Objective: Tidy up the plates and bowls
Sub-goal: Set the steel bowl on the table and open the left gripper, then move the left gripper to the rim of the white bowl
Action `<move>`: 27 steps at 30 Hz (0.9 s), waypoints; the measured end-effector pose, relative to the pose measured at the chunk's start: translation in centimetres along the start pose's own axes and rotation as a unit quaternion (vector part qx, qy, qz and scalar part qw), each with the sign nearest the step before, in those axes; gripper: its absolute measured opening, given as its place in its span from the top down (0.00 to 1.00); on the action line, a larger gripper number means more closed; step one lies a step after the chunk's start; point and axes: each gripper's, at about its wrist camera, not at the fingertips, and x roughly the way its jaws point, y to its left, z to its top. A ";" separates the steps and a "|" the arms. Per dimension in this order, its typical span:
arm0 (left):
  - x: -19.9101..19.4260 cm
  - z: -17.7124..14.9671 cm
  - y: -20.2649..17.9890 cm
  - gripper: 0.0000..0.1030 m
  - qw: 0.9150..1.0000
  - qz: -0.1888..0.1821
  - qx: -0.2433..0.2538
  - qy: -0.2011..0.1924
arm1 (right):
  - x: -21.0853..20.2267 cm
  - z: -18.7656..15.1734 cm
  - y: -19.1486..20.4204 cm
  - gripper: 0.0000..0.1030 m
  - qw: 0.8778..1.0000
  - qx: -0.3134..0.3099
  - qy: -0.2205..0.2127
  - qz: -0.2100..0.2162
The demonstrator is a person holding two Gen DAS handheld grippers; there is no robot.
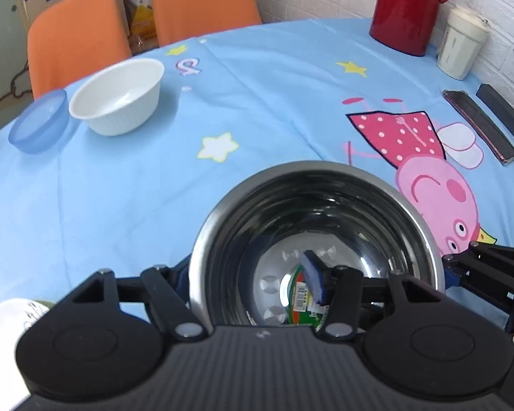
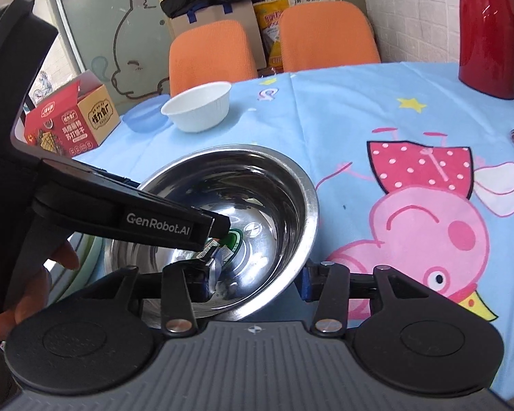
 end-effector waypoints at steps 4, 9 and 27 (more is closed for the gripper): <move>-0.2 -0.3 0.5 0.35 1.000 -0.007 -0.005 -0.011 | -0.7 -0.7 -0.6 0.10 1.000 0.016 -0.004 0.017; -3.3 0.2 2.1 0.28 0.998 0.001 -0.017 -0.061 | -3.1 -0.5 -2.4 0.00 0.998 0.040 -0.039 -0.004; -6.3 1.6 7.9 0.27 0.991 0.076 -0.026 -0.105 | -1.5 7.6 -0.8 0.00 0.996 -0.053 -0.078 0.000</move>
